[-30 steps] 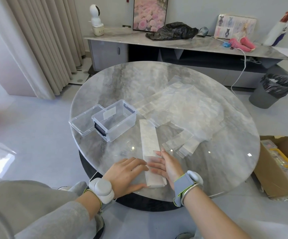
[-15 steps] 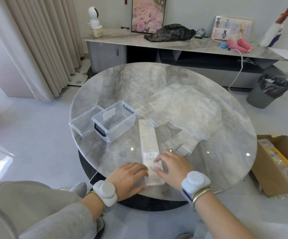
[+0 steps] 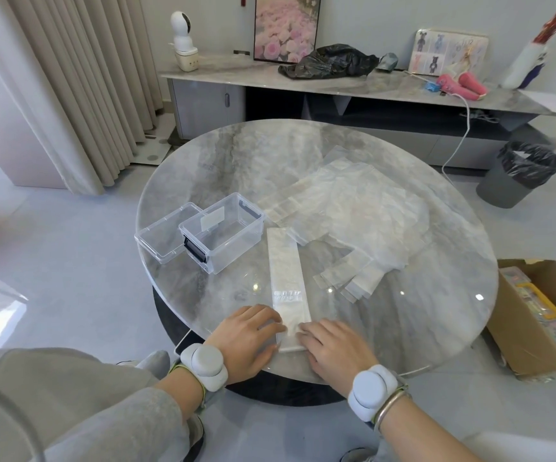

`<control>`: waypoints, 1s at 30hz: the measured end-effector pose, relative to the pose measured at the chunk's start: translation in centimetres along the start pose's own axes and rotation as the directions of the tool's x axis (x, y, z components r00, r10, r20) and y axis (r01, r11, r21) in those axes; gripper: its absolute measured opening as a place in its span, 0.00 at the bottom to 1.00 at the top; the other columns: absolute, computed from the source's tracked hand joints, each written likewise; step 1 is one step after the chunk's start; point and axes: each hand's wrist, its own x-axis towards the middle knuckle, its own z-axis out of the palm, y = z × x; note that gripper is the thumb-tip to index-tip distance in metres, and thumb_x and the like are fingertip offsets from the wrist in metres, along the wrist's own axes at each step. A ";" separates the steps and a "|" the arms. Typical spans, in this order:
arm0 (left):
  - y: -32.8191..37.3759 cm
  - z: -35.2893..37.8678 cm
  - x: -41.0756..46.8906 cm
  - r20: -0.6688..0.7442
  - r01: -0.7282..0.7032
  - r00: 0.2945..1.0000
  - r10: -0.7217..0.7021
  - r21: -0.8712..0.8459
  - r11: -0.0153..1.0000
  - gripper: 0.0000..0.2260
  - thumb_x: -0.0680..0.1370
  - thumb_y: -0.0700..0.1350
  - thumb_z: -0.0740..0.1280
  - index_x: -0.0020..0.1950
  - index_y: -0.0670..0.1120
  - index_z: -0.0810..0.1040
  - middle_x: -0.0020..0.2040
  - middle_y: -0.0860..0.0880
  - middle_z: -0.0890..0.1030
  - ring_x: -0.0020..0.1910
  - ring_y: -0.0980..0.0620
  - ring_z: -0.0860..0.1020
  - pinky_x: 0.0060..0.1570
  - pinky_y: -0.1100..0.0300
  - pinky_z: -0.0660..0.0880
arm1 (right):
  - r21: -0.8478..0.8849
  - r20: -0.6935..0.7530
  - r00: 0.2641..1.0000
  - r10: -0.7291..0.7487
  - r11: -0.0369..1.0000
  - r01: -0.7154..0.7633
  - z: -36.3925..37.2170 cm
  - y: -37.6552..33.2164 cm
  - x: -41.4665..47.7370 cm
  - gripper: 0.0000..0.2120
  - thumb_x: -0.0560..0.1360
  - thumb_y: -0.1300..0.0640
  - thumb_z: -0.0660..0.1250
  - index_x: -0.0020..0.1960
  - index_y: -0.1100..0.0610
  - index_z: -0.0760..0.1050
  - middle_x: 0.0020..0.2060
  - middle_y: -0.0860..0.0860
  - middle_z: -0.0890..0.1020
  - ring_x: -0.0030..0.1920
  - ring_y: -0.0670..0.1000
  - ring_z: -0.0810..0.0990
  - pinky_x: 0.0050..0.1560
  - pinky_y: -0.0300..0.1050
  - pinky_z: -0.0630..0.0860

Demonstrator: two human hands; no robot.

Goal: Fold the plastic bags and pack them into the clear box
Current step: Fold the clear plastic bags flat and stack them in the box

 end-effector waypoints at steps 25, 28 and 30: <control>0.3 0.6 0.2 -0.159 0.352 0.916 -0.369 -0.127 0.927 0.09 0.72 0.55 0.64 0.42 0.52 0.80 0.45 0.60 0.79 0.52 0.54 0.75 0.61 0.62 0.59 | 0.570 0.517 0.567 0.641 0.236 -0.787 -1.3 -2.1 2.8 0.08 0.74 0.54 0.67 0.38 0.45 0.79 0.34 0.44 0.84 0.39 0.46 0.82 0.42 0.41 0.75; 0.1 0.9 0.4 -0.173 0.382 0.896 -0.409 -0.167 0.909 0.10 0.73 0.55 0.62 0.41 0.52 0.80 0.44 0.60 0.79 0.50 0.55 0.74 0.59 0.64 0.58 | 0.612 0.560 0.507 0.656 0.085 -0.786 -1.4 -1.8 3.1 0.09 0.75 0.59 0.66 0.41 0.48 0.81 0.32 0.45 0.84 0.34 0.43 0.81 0.34 0.37 0.73; 0.2 1.0 0.5 -0.179 0.397 0.886 -0.429 -0.188 0.898 0.13 0.74 0.56 0.60 0.40 0.52 0.81 0.42 0.60 0.80 0.49 0.56 0.73 0.57 0.64 0.59 | 0.627 0.577 0.481 0.660 0.020 -0.779 -1.5 -1.7 3.2 0.11 0.75 0.63 0.64 0.43 0.50 0.82 0.32 0.45 0.83 0.33 0.44 0.81 0.29 0.31 0.68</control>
